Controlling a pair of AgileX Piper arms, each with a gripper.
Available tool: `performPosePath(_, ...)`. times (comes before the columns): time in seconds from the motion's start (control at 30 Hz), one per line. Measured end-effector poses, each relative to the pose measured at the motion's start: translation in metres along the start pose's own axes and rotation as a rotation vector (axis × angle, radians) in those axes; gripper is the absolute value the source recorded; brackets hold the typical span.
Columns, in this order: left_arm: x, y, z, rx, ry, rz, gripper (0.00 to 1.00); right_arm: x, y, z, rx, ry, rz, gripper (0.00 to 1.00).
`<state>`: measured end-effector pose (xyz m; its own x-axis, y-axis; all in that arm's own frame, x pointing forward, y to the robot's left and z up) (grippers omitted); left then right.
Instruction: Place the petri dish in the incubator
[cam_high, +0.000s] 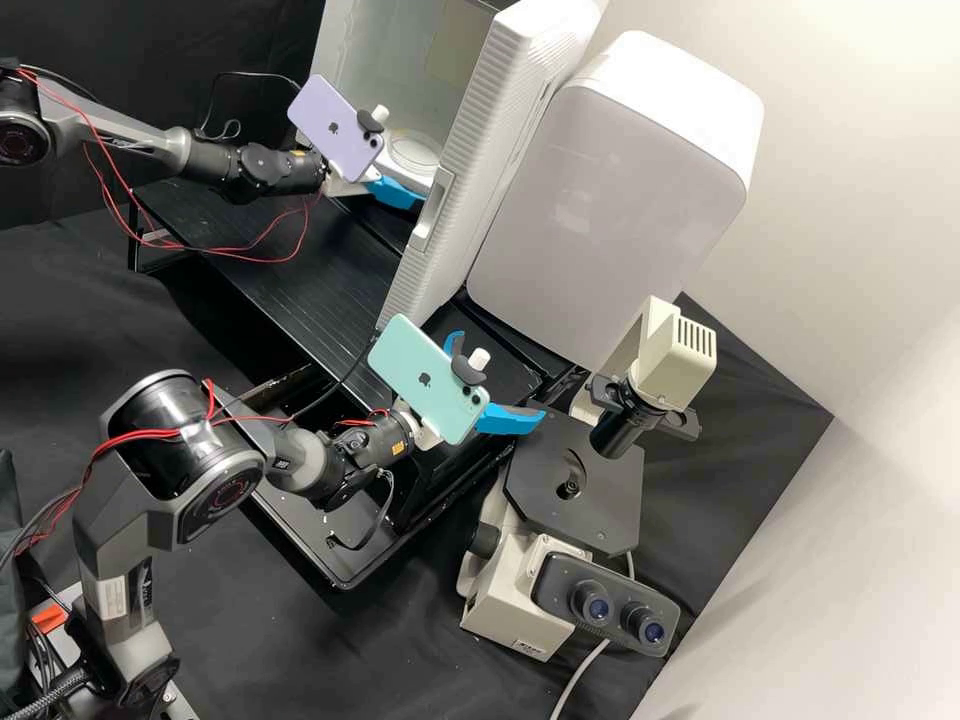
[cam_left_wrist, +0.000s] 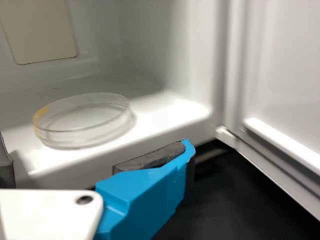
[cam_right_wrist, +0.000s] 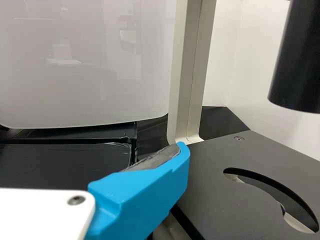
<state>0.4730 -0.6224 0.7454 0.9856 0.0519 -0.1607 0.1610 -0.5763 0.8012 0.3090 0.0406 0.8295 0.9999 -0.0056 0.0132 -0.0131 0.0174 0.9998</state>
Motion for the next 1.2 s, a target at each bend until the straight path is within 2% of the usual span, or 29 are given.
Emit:
performPosePath(0.27, -0.040, -0.008, 0.013, -0.004, -0.072, 0.001, 1.00, 0.000, 0.000, 0.000, 0.000, 0.000, 0.000, 1.00)
performPosePath(0.33, -0.052, -0.011, 0.012, 0.008, -0.084, 0.001, 1.00, 0.000, 0.000, 0.000, 0.000, 0.000, 0.000, 1.00)
performPosePath(0.5, -0.074, -0.011, 0.007, -0.006, -0.080, 0.027, 1.00, 0.000, 0.000, 0.000, 0.000, 0.000, 0.000, 1.00)
performPosePath(0.63, -0.097, -0.012, 0.009, 0.014, -0.099, 0.094, 1.00, 0.000, 0.000, 0.000, 0.000, 0.000, 0.000, 1.00)
performPosePath(0.83, -0.136, -0.023, 0.012, 0.081, -0.186, 0.153, 1.00, 0.000, 0.000, 0.000, 0.000, 0.000, 0.000, 1.00)
performPosePath(0.9, -0.149, -0.027, 0.009, 0.103, -0.216, 0.188, 1.00, 0.000, 0.000, 0.000, 0.000, 0.000, 0.000, 1.00)
performPosePath(1.03, -0.173, -0.031, -0.003, 0.106, -0.230, 0.290, 1.00, 0.000, 0.000, 0.000, 0.000, 0.000, 0.000, 1.00)
performPosePath(1.2, -0.194, -0.038, -0.016, 0.095, -0.214, 0.346, 1.00, 0.000, 0.000, 0.000, 0.000, 0.000, 0.000, 1.00)
